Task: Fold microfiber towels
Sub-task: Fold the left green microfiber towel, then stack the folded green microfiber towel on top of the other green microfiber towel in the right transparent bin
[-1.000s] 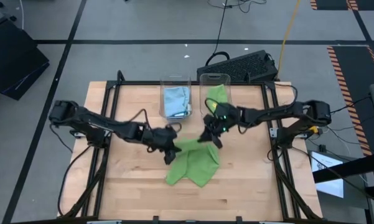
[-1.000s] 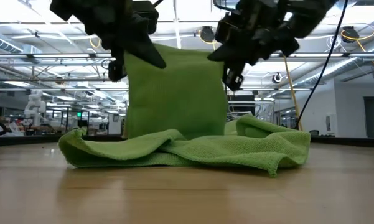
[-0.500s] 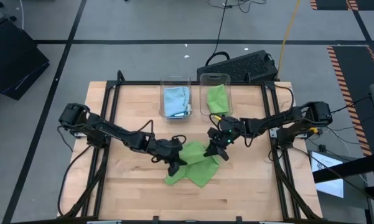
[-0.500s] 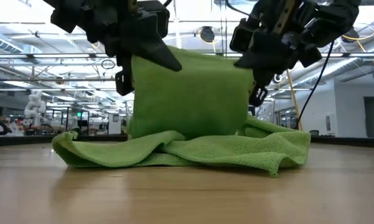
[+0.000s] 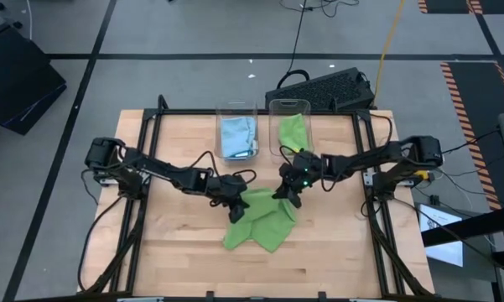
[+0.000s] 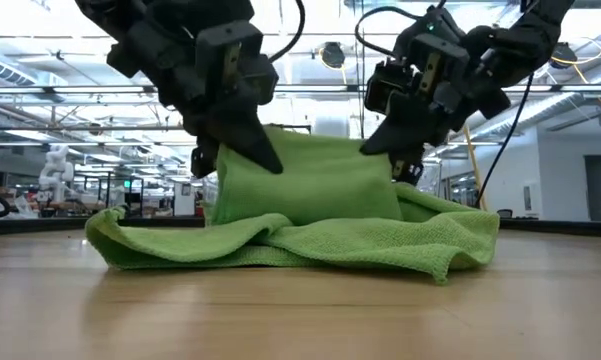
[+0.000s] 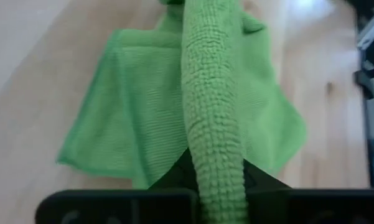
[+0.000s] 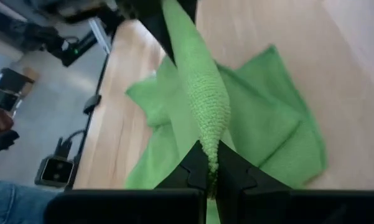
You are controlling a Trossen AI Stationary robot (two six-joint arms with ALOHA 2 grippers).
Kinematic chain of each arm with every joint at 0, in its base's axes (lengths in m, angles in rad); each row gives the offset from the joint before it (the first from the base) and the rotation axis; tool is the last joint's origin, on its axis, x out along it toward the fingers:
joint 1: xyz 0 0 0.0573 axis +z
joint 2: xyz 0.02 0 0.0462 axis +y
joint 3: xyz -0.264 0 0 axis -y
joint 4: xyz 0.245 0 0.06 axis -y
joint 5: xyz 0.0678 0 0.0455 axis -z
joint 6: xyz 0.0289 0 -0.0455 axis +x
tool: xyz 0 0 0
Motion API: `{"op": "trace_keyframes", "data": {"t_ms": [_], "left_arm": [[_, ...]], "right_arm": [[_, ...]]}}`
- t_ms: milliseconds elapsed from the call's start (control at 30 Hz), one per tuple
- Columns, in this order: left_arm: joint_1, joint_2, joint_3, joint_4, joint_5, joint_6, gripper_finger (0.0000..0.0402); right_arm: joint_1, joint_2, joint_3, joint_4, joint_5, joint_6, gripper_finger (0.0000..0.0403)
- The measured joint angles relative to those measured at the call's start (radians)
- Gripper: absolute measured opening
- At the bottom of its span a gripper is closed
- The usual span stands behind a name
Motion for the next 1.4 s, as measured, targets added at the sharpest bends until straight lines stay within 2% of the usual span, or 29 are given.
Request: {"op": "trace_keyframes", "data": {"t_ms": [200,333,433,600,700,867,1067,1233,1400], "left_arm": [[0.025,0.000,0.002,-0.049,-0.012,0.009,0.0006],[0.032,0.000,-0.001,-0.068,-0.003,0.009,0.0015],[0.025,0.004,-0.004,-0.089,-0.002,0.001,0.0047],[0.015,0.002,-0.002,-0.151,-0.089,-0.023,0.0119],[0.019,-0.006,-0.002,-0.148,-0.128,-0.036,0.0161],[0.056,-0.036,0.001,-0.149,-0.143,-0.051,0.0216],[0.092,-0.125,0.000,-0.275,-0.125,-0.063,0.0258],[0.118,-0.250,-0.002,-0.335,-0.125,-0.141,0.0261],[0.078,-0.267,-0.001,-0.186,-0.127,-0.185,0.0207]], "right_arm": [[-0.029,0.004,0.001,0.000,0.003,-0.033,0.0007],[-0.041,0.004,0.000,0.000,0.020,-0.026,0.0026],[-0.047,0.004,-0.001,-0.003,0.024,-0.009,0.0055],[-0.063,0.004,-0.001,-0.009,0.022,0.087,0.0113],[-0.074,-0.003,-0.001,-0.007,-0.009,0.201,0.0140],[-0.075,-0.005,0.000,-0.023,-0.029,0.515,0.0173],[-0.067,-0.005,0.000,-0.070,-0.026,0.641,0.0228],[-0.067,-0.004,0.000,-0.135,-0.020,0.663,0.0280],[-0.067,0.003,0.001,-0.149,0.000,0.663,0.0306]]}}
